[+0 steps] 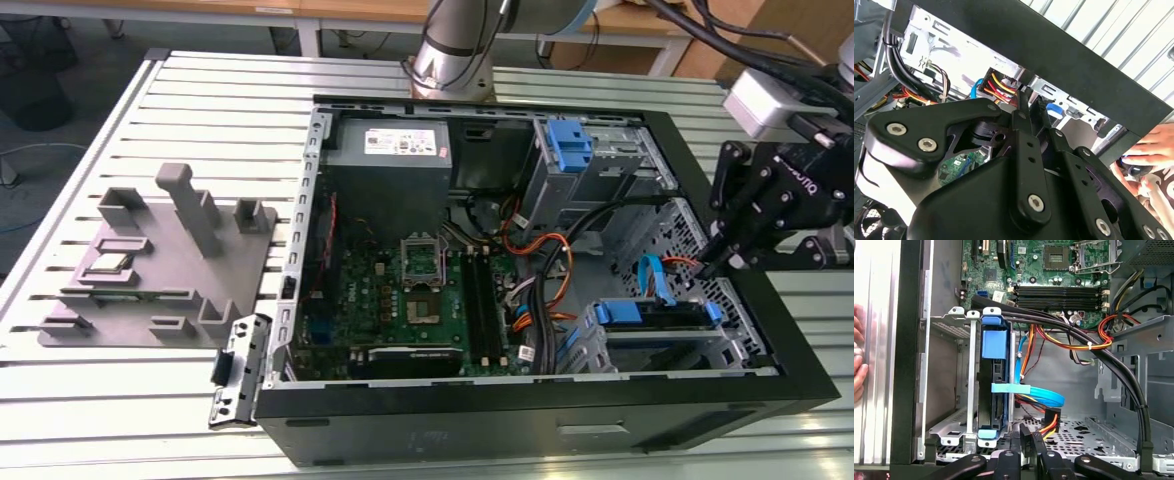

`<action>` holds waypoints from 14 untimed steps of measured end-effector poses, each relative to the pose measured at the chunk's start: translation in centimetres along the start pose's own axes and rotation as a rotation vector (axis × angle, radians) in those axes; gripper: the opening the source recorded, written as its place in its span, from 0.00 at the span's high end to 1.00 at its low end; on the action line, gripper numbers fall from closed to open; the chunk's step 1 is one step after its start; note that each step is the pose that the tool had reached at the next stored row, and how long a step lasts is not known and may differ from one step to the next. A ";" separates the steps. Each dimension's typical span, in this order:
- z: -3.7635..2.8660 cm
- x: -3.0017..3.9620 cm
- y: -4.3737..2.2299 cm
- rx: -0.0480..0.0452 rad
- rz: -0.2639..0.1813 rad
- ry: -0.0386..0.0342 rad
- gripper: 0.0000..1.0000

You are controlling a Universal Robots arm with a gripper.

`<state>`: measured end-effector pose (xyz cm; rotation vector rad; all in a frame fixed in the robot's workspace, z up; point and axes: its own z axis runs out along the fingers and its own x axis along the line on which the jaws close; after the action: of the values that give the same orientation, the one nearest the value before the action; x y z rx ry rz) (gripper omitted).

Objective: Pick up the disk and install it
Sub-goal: 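Insert the second disk wire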

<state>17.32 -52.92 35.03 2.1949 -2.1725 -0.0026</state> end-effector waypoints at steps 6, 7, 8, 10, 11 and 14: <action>0.34 -0.01 0.00 0.0002 0.011 0.0031 0.76; 0.35 -0.01 0.00 0.0000 0.013 0.0033 0.76; 0.35 -0.01 0.00 0.0000 0.013 0.0033 0.76; 0.36 -0.02 -0.01 0.0000 0.012 0.0032 0.76; 0.36 -0.02 -0.01 -0.0001 0.013 0.0031 0.76; 0.42 -0.02 -0.03 -0.0181 0.012 -0.0002 0.76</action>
<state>17.34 -52.91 34.62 2.1729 -2.1765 -0.0220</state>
